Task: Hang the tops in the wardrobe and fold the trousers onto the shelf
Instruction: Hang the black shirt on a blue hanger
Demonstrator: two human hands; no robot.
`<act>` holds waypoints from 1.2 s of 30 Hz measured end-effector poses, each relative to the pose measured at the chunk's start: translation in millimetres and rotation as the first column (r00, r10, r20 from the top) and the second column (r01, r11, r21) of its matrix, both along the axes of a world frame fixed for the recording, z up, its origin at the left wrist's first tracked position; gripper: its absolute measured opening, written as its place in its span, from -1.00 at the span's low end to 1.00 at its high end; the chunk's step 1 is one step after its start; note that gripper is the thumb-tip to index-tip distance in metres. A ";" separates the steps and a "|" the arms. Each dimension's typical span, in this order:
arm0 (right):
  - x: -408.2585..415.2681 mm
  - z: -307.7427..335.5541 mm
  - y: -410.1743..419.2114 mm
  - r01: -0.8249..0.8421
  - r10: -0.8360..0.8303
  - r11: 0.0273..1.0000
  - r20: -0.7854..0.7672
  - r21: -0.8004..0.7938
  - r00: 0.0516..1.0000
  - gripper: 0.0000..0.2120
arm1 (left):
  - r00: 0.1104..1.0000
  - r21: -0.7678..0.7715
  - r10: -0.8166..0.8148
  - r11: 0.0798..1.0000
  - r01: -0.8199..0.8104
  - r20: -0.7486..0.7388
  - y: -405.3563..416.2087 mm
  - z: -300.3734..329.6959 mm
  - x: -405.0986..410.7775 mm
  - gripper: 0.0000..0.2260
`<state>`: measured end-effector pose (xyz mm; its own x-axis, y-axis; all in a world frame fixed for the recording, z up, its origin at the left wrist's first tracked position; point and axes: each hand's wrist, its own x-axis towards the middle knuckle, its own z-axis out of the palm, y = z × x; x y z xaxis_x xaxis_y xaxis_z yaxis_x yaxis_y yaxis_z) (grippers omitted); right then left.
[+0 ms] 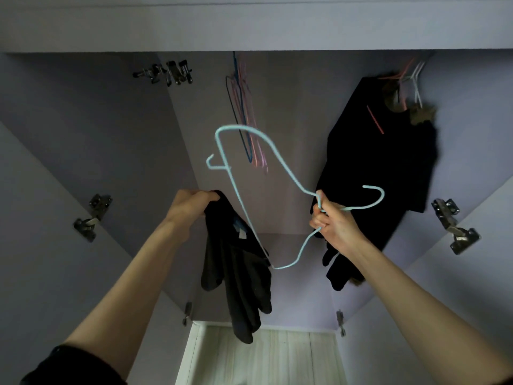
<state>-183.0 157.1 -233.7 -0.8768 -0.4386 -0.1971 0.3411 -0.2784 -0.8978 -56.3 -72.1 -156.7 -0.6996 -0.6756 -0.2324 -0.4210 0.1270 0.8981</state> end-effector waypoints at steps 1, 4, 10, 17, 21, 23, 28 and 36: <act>0.3 -1.2 -2.5 -0.012 0.015 0.998 -0.055 0.065 0.998 -0.65 | 1.000 -0.005 0.013 1.000 -0.013 -0.024 -3.0 2.0 1.6 -0.84; -1.5 0.0 -6.1 -0.023 0.045 0.985 -0.129 0.170 0.991 -0.65 | 0.998 -0.016 0.038 0.999 -0.039 -0.048 -14.6 5.7 7.8 -0.84; -10.6 30.8 -35.8 0.034 0.013 0.965 0.178 -0.259 0.984 -0.54 | 0.997 0.005 0.010 1.000 -0.010 -0.074 -21.5 12.1 8.9 -0.91; -5.1 46.3 -59.4 0.000 0.090 0.922 0.214 -0.387 0.973 -0.41 | 0.997 -0.044 0.016 0.999 -0.019 -0.073 -23.4 15.6 11.7 -0.82; 11.1 26.3 -85.8 0.048 0.026 0.955 0.242 -0.294 0.970 -0.65 | 0.994 0.019 -0.023 1.000 0.025 -0.106 -27.9 24.1 14.5 -0.84; 16.2 13.2 -94.5 0.054 0.003 0.971 0.238 -0.235 0.971 -0.70 | 0.987 0.103 0.002 0.995 0.014 -0.161 -35.6 30.7 17.3 -0.84; 12.2 -9.7 -88.1 -0.018 0.022 0.998 0.070 -0.067 0.997 -0.69 | 0.977 0.121 0.098 0.990 -0.075 -0.192 -64.2 40.2 32.9 -0.93; -15.0 19.2 -69.4 -0.003 0.114 0.936 -0.296 0.353 0.948 -0.61 | 0.976 -0.196 0.195 0.958 -0.212 -0.101 -90.1 21.9 44.6 -0.77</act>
<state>-198.0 87.7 -214.6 -0.8928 -0.4450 -0.0697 0.0389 0.0780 -0.9962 -11.7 -162.2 -134.9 -0.5531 -0.8328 -0.0239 -0.3850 0.2301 0.8938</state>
